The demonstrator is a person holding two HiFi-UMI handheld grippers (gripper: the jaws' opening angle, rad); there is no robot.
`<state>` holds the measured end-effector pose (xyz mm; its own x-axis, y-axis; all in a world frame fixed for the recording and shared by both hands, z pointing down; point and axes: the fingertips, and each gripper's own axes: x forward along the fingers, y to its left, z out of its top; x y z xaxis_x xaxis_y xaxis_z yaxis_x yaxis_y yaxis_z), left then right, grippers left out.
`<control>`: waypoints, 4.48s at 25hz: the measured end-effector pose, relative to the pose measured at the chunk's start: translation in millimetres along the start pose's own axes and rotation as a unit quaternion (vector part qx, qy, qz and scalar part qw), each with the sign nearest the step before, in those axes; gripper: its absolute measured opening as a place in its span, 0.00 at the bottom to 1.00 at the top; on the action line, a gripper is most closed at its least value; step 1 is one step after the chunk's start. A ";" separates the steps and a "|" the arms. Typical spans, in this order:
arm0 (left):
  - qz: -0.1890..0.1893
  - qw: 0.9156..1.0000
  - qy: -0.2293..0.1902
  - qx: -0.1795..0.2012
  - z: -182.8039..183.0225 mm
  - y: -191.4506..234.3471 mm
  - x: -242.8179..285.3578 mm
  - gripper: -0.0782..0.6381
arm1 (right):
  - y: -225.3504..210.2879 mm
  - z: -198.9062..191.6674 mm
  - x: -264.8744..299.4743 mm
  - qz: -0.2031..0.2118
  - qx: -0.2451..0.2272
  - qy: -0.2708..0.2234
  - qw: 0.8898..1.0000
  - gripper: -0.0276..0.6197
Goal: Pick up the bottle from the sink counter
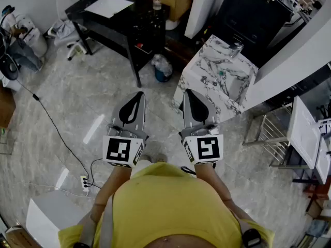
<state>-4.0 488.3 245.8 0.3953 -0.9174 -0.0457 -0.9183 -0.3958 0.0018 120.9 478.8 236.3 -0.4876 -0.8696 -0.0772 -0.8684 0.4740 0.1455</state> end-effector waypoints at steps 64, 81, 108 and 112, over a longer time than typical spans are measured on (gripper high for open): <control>-0.079 0.996 0.013 -0.033 -82.3 275.4 426.3 0.33 | -136.3 -114.7 464.5 -0.041 -0.031 0.036 0.998 0.05; -0.064 0.998 0.007 -0.019 -92.9 342.8 623.1 0.39 | -227.6 -150.6 644.0 -0.015 0.012 0.030 0.999 0.05; -0.057 0.994 0.097 -0.016 -205.7 373.8 756.5 0.47 | -276.6 -266.2 736.8 0.033 0.021 0.104 0.994 0.05; -0.062 0.992 0.111 -0.019 -224.7 378.6 770.6 0.49 | -278.8 -279.1 744.6 0.033 0.021 0.111 0.993 0.05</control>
<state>-42.6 -377.7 435.8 0.5035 -0.8465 0.1733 -0.8628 -0.5033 0.0482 25.0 -339.4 413.6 -0.5167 -0.8429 0.1503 -0.8399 0.5331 0.1023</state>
